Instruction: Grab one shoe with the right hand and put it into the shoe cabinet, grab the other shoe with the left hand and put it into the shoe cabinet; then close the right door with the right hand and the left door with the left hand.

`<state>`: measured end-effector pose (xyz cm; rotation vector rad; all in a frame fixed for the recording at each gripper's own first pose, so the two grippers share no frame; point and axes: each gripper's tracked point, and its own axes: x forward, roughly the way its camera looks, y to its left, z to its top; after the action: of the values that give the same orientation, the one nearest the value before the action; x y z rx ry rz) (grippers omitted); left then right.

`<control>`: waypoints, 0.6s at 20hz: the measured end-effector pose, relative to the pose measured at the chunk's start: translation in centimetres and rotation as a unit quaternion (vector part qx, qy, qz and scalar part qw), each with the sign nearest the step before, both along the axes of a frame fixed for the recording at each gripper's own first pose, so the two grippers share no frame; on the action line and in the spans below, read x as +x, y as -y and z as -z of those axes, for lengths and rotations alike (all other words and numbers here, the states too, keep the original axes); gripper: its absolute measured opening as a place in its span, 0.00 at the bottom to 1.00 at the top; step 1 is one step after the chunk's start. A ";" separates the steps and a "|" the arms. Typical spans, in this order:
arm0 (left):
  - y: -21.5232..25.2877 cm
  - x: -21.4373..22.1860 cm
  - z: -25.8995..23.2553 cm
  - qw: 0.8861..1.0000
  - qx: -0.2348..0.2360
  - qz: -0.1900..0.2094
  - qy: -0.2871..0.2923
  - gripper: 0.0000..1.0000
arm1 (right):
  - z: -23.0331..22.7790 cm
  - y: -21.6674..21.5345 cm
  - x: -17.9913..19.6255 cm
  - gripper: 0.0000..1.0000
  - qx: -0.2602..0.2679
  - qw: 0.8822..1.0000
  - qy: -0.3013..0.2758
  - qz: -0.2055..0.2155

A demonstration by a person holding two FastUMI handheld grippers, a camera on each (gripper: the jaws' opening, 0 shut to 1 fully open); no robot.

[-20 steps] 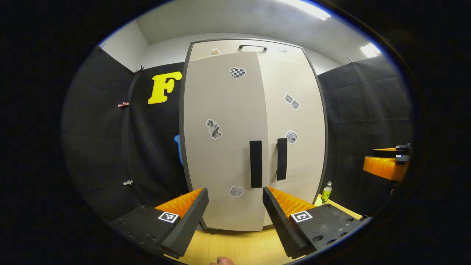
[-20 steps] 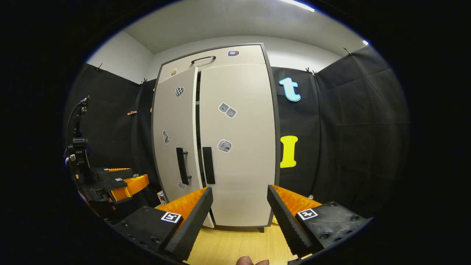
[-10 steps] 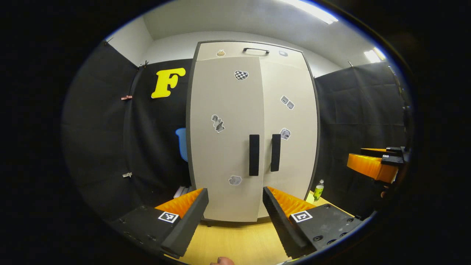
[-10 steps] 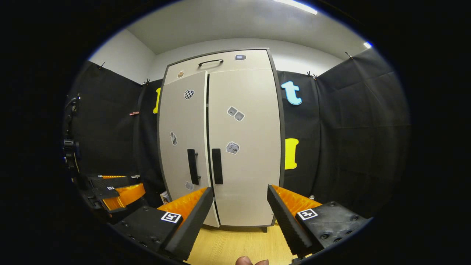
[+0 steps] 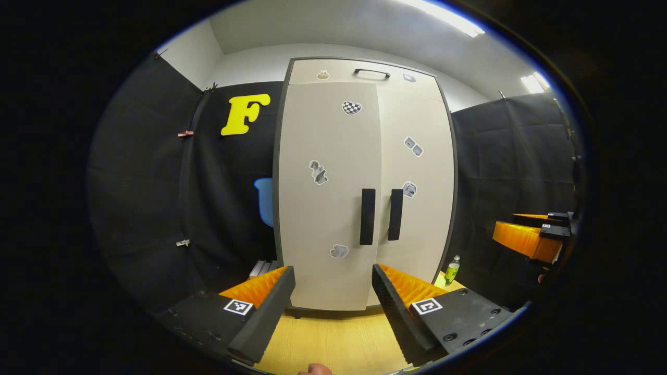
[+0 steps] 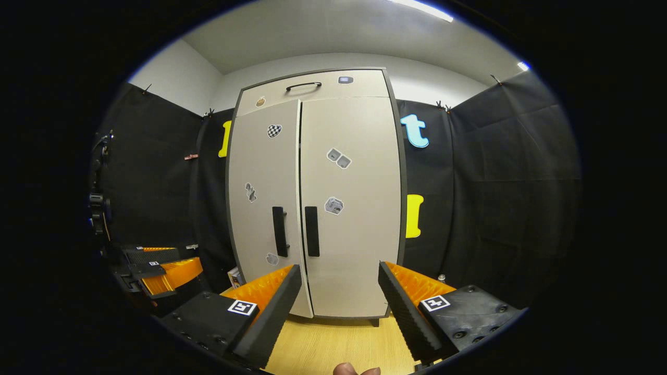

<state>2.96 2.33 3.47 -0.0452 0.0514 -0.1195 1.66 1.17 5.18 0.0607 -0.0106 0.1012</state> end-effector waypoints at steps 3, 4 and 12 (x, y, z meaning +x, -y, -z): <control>-0.1 0.1 0.0 1.000 0.003 0.001 0.001 0.95 | 0.2 -0.1 0.0 0.98 0.000 1.000 -0.001 0.002; -0.1 0.1 -0.1 1.000 0.004 0.002 0.002 0.95 | 0.3 -0.2 0.1 0.98 0.002 1.000 -0.002 0.005; -0.2 1.3 -0.6 1.000 0.000 0.010 0.014 0.95 | 1.0 -1.3 0.5 0.98 0.007 1.000 -0.003 0.006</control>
<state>4.22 2.51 4.08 -0.0424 0.0247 -0.1402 2.18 2.42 4.14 0.0755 -0.0057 0.0886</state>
